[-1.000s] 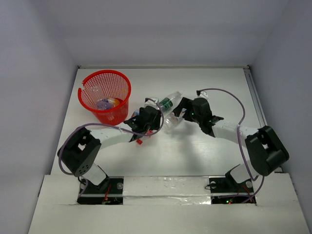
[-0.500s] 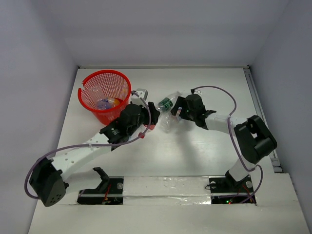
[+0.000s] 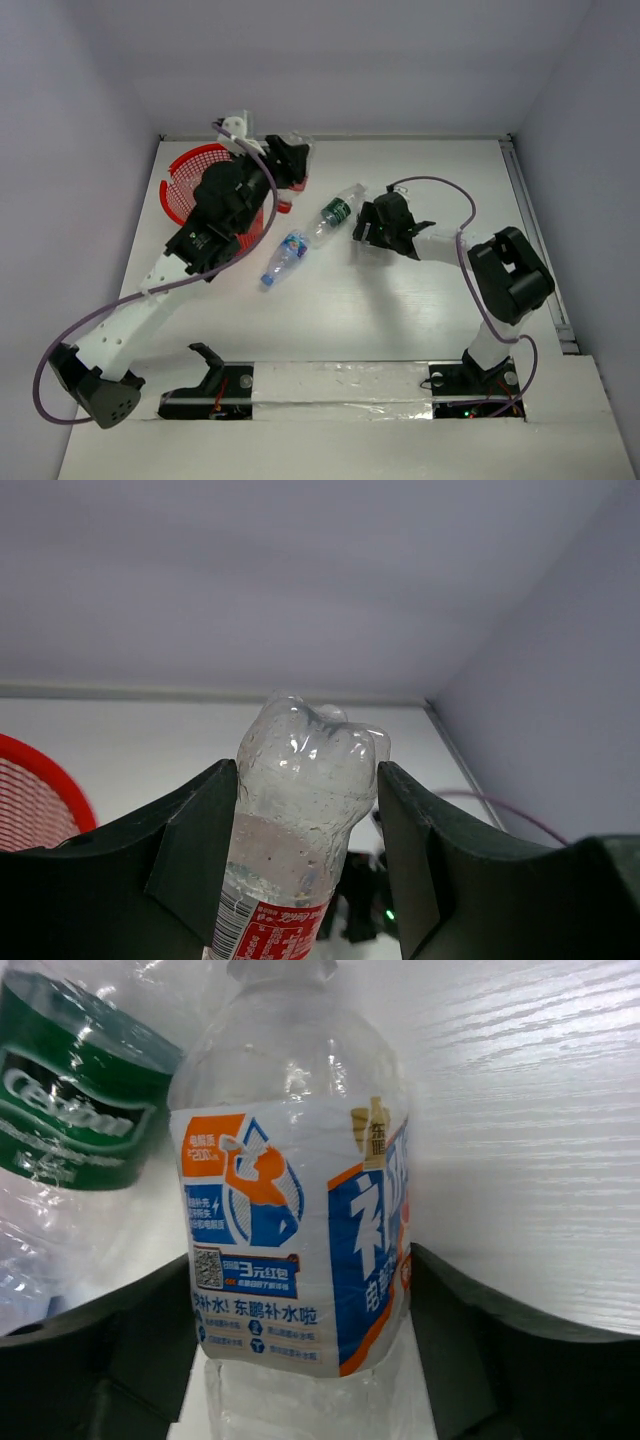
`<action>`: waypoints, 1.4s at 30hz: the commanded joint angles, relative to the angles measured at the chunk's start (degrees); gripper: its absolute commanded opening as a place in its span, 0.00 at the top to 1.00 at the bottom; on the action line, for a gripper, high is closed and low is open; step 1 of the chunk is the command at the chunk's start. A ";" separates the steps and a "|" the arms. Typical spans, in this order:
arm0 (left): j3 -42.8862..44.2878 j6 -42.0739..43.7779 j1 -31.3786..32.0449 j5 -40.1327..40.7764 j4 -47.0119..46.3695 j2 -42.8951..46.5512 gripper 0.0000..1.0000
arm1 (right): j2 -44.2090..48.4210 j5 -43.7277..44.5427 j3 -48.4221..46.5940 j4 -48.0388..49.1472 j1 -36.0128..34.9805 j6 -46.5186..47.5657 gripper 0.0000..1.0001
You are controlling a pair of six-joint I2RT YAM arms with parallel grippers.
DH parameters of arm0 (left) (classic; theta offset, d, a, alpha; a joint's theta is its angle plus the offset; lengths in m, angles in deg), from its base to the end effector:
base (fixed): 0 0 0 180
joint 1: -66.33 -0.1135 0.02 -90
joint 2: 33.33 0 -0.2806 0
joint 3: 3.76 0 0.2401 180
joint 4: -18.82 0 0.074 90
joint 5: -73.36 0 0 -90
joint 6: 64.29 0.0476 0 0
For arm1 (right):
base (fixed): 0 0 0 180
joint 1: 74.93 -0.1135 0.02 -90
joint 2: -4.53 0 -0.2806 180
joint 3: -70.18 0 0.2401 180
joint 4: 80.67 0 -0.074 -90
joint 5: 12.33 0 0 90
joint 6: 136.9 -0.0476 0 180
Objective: Put the plastic bottles in the bin
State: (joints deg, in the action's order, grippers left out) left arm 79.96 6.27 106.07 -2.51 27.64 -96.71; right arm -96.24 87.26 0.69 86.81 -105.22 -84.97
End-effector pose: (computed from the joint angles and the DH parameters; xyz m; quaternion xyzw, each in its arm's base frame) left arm 0.1898 -0.1427 0.4718 0.0169 0.6347 -0.3119 0.7068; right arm 0.3191 0.1772 0.1808 0.0949 0.9123 0.1560 0.3666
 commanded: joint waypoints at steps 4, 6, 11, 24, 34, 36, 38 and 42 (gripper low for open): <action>4.31 0.19 -12.57 1.51 -2.52 -0.69 0.81 | 6.54 3.33 3.95 1.47 0.49 0.71 0.41; 4.40 0.81 -16.34 3.70 -3.14 -1.40 0.81 | 9.36 3.69 5.10 1.56 0.49 1.15 0.50; 3.09 1.86 -23.30 5.73 -5.94 -4.83 0.81 | 16.21 3.86 9.58 2.44 0.49 1.76 0.53; -4.38 1.87 -27.79 5.65 -16.40 -10.98 0.60 | 36.96 0.88 9.77 -0.10 -0.04 3.26 0.53; -4.22 -0.42 -27.79 2.57 -11.76 -5.37 0.23 | 30.73 2.01 -7.54 1.73 -11.09 6.33 0.53; -3.43 -0.94 -27.79 1.26 -9.66 -3.00 0.23 | 28.01 2.54 -12.81 2.87 -13.65 7.56 0.53; -3.77 -1.56 -27.79 -0.06 -8.24 1.57 0.24 | 23.71 2.28 -16.06 4.10 -16.64 8.35 0.54; -7.72 -3.14 -27.79 -5.76 -6.57 11.59 0.28 | 16.59 1.93 -25.63 7.08 -19.90 10.20 0.53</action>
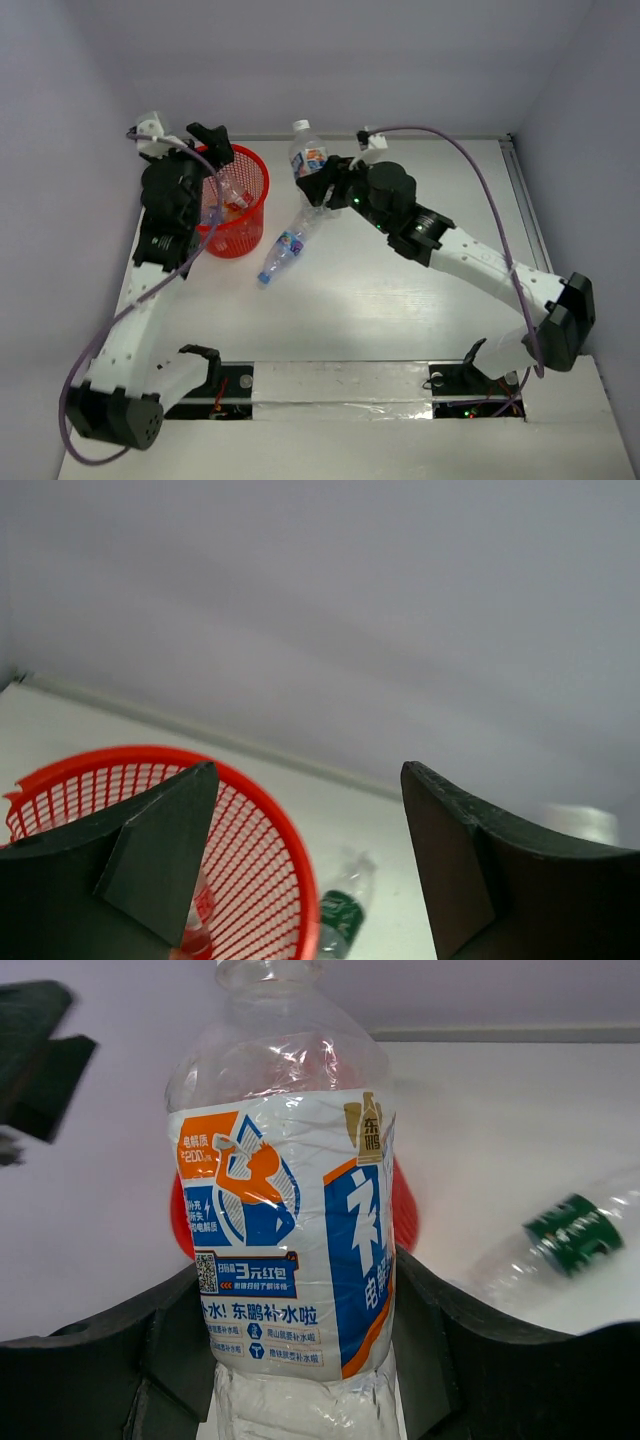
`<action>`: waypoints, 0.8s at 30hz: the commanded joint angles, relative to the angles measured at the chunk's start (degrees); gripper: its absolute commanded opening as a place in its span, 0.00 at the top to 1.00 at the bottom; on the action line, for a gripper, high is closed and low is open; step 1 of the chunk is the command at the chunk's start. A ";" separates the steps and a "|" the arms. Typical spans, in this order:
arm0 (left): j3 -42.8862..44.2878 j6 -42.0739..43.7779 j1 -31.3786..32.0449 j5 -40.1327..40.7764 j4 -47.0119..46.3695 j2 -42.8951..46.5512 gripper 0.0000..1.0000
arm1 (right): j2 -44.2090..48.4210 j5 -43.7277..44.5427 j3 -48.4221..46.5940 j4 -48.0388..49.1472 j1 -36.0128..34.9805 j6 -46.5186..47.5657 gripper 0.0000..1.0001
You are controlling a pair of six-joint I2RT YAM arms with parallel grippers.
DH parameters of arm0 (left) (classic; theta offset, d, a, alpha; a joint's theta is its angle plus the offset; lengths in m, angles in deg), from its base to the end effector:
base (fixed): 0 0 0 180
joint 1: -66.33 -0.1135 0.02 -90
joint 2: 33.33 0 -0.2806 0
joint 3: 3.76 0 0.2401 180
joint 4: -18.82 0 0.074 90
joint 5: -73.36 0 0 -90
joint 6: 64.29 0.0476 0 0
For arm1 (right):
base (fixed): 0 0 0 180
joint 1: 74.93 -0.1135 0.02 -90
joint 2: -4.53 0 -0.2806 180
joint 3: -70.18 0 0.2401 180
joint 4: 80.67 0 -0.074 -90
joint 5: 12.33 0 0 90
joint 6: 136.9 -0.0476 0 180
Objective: Put the plastic bottles in the bin
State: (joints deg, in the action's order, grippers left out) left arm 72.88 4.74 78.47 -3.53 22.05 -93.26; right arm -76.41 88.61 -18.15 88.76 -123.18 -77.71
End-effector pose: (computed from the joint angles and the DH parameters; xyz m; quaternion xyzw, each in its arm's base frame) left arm 0.2236 -0.0371 0.4534 -0.1367 0.6065 -0.1545 0.7679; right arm 0.2295 0.2435 0.4148 -0.0449 0.7247 0.3820 0.5717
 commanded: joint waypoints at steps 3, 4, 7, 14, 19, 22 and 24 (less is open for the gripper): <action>-3.28 -1.88 -0.19 -7.55 1.30 14.29 0.31 | -9.12 -1.52 -11.81 7.51 -3.17 3.91 0.54; -3.89 -1.79 -0.19 -8.18 1.92 15.44 0.31 | -10.79 -2.14 -15.66 7.87 -3.78 4.00 0.53; -5.22 -0.30 -0.19 -8.53 3.68 19.04 0.31 | -18.17 -3.82 -23.39 10.15 -4.92 4.18 0.53; -6.36 2.51 -0.19 -8.71 3.78 22.12 0.31 | -37.77 -4.26 -42.91 9.64 -5.45 2.60 0.52; -9.00 2.16 -0.19 -9.85 2.63 22.57 0.31 | -51.56 -5.40 -60.76 4.37 -5.45 1.63 0.46; -8.56 2.69 -0.19 -9.06 2.98 22.22 0.31 | -53.61 -5.67 -62.64 2.43 -5.45 2.15 0.28; -8.56 2.87 -0.19 -9.15 2.98 22.48 0.31 | -51.16 -5.58 -58.61 5.74 -5.45 2.15 0.20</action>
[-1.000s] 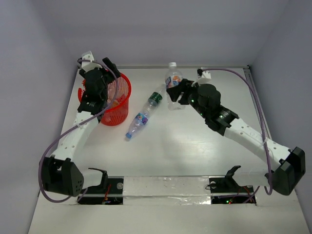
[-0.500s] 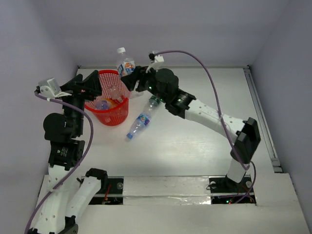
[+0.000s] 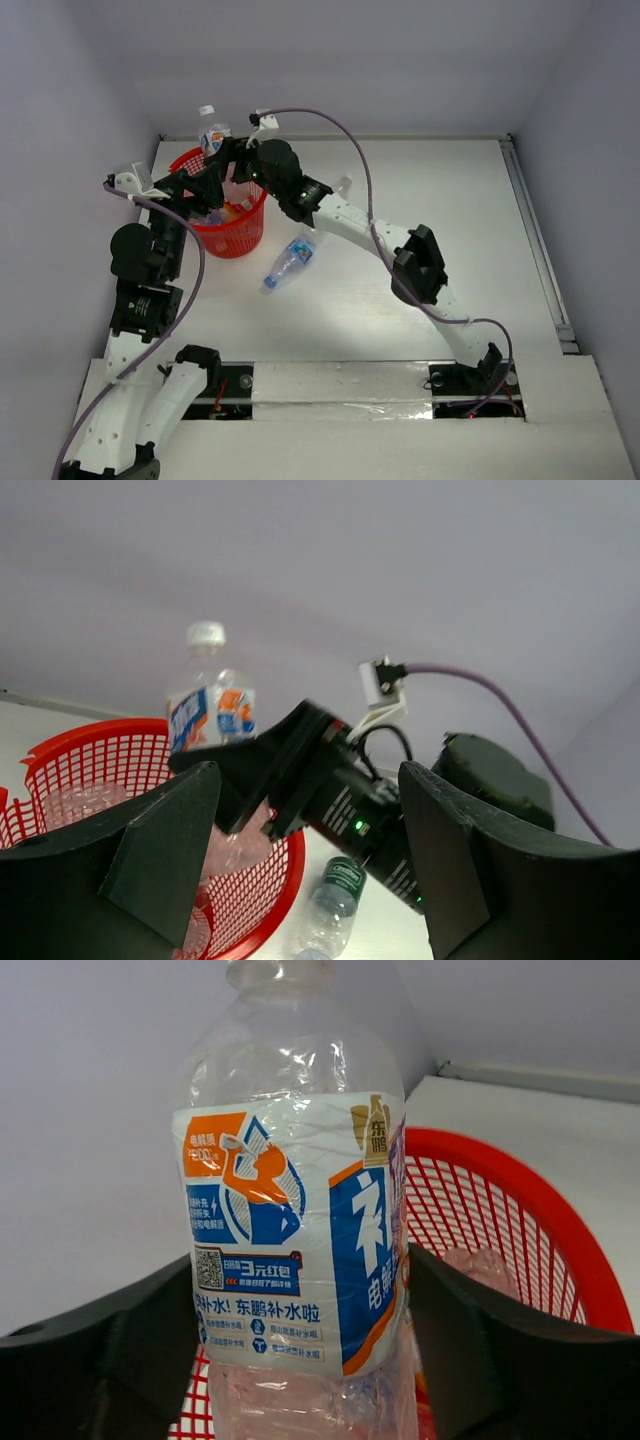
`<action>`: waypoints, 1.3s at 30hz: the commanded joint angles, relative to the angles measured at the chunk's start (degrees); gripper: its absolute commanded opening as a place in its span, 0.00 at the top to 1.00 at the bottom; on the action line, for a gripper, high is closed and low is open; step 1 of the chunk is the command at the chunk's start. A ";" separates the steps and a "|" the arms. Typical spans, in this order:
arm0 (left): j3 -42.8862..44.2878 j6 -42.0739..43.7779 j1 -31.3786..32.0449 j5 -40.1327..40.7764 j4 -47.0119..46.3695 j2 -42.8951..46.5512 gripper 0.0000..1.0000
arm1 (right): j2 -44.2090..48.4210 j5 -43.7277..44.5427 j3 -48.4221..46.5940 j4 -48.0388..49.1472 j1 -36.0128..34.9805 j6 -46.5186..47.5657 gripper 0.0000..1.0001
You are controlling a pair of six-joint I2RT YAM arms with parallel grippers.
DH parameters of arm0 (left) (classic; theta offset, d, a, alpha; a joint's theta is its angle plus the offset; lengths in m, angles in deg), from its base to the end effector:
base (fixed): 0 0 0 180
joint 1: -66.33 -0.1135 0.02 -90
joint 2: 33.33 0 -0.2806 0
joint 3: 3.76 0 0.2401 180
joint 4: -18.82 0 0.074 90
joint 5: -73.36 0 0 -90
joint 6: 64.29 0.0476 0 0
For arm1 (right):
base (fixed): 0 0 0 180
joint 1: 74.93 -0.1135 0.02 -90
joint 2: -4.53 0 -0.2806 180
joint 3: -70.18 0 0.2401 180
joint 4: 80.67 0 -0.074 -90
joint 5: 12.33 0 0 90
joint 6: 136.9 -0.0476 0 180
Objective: Put the plastic bottles in the bin
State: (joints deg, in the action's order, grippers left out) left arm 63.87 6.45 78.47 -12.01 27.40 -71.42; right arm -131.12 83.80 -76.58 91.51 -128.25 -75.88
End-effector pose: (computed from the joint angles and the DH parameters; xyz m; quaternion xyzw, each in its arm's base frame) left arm 0.1195 -0.0218 0.4484 -0.0684 0.5631 -0.2007 0.7987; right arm 0.3490 0.4600 0.3629 -0.1065 0.6783 0.4501 0.5709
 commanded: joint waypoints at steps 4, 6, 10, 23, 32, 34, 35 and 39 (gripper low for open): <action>-0.08 0.99 -0.72 -1.63 -3.25 0.73 0.32 | 9.35 0.19 7.92 6.44 -0.38 1.90 0.11; 0.01 0.90 -0.72 -2.94 -3.60 0.03 0.33 | 12.32 0.11 10.20 6.96 -0.38 2.86 0.11; 0.18 -0.07 -0.72 -6.82 -4.30 -1.90 0.35 | 16.91 0.98 15.74 9.69 -0.38 4.18 0.11; 6.85 -2.18 1.91 -13.94 -2.73 -15.96 0.70 | 45.54 12.93 52.10 15.49 2.07 4.72 0.92; 21.87 3.18 20.63 0.56 4.84 -37.28 0.93 | 78.06 15.75 85.07 12.43 13.24 -2.76 0.98; 24.25 3.53 21.87 0.47 5.09 -44.22 0.80 | 84.29 18.02 88.95 8.56 13.77 -2.58 0.96; 25.74 3.71 21.87 0.82 5.80 -46.62 0.71 | 85.98 18.65 89.83 6.98 13.77 -2.49 0.95; 35.39 6.34 23.45 1.89 10.79 -58.83 0.33 | 93.45 21.55 93.87 0.22 14.30 -3.11 0.80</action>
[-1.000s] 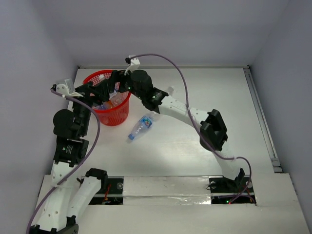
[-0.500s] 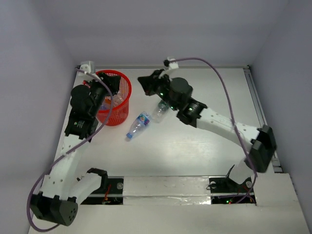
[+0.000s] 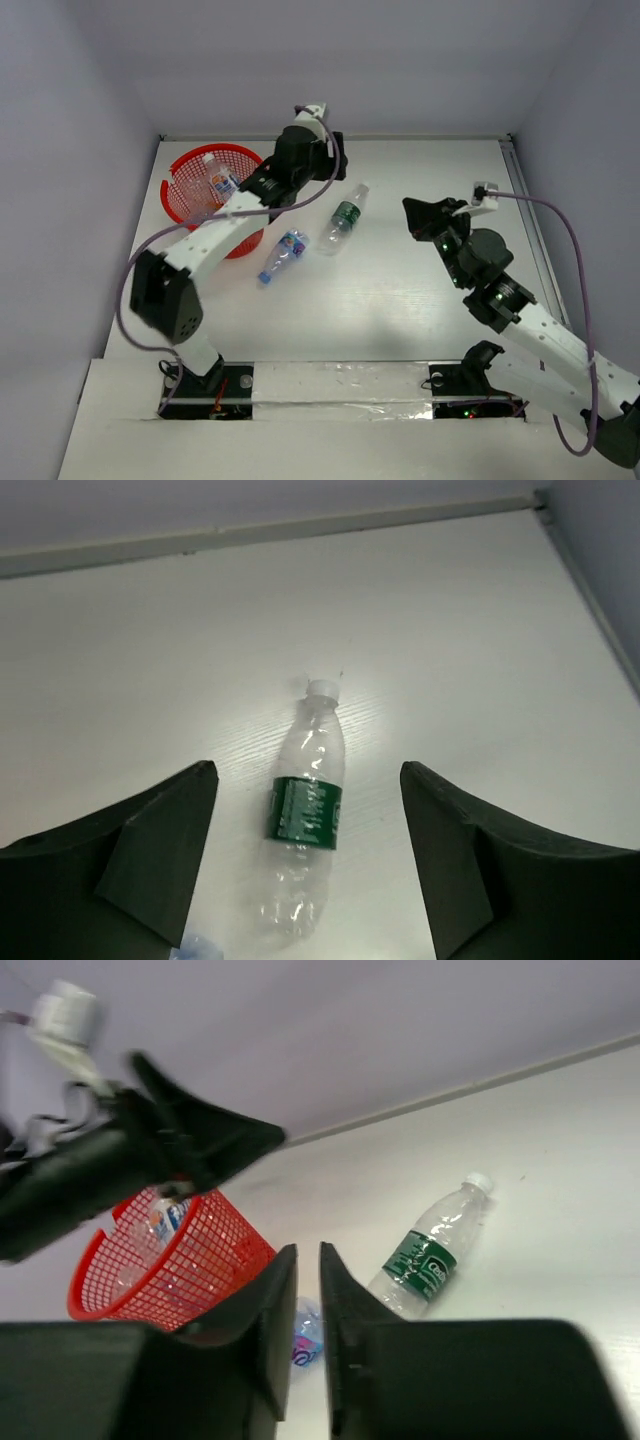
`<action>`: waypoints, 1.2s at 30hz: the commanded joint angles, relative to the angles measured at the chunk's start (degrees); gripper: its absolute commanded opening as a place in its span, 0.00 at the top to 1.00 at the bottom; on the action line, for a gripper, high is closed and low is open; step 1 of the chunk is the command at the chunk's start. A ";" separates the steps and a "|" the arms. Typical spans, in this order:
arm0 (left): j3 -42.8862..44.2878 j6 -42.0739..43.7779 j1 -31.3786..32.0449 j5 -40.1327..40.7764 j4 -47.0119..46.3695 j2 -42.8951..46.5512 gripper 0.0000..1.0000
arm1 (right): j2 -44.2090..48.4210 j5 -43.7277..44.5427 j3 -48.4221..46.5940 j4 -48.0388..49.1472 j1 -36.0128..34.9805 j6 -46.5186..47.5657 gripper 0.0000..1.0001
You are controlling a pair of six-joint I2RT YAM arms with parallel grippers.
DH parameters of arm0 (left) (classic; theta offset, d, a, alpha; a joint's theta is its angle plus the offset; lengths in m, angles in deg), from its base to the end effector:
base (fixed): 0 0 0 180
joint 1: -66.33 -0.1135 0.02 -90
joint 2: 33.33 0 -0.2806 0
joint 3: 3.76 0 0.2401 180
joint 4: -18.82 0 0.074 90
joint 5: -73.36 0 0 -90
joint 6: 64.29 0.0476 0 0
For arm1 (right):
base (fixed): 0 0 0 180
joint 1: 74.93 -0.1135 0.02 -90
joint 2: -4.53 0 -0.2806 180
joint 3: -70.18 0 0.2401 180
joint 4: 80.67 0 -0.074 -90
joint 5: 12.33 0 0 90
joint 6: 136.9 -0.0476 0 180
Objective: Put the plastic bottles in the bin
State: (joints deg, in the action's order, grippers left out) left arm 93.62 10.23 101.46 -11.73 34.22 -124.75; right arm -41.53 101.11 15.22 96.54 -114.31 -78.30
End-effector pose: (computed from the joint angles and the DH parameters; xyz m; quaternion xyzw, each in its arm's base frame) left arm 0.3177 -0.2185 0.3990 0.1028 0.7557 -0.2466 0.5979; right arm 0.1508 0.0993 0.3652 0.1052 0.6634 0.3111 0.6723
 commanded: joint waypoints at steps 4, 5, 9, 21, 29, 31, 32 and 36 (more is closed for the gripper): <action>14.71 5.02 0.99 -0.25 8.64 -17.19 0.24 | 9.67 4.42 5.15 -8.16 0.35 -2.26 0.43; 16.56 5.46 1.60 -0.42 9.78 -21.04 0.23 | 10.55 3.90 6.03 -8.69 0.35 -2.44 0.36; 22.72 9.06 3.79 -1.21 12.25 -27.66 0.18 | 13.45 3.63 8.23 -10.80 0.35 -3.14 0.20; 26.95 10.12 4.33 -2.27 14.11 -40.33 0.29 | 11.88 1.00 9.90 -10.19 0.35 -4.20 0.13; 28.09 8.28 4.33 -4.64 8.83 -34.72 0.62 | 9.24 -2.26 10.25 -7.82 0.35 -4.37 0.25; 30.98 7.58 4.33 -4.99 8.22 -32.09 0.67 | 8.63 -3.48 10.08 -6.94 0.35 -4.20 0.38; 30.99 7.49 4.33 -6.30 8.04 -31.11 0.68 | 8.19 -4.01 9.91 -6.68 0.35 -4.11 0.42; 34.77 7.22 4.33 -6.31 7.51 -25.58 0.70 | 4.85 -7.87 9.11 -4.22 0.35 -4.02 0.64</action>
State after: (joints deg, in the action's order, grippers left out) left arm 122.73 18.25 105.96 -16.78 46.00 -162.37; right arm -34.75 97.05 25.56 87.40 -114.26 -82.74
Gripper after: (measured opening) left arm 0.481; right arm 0.381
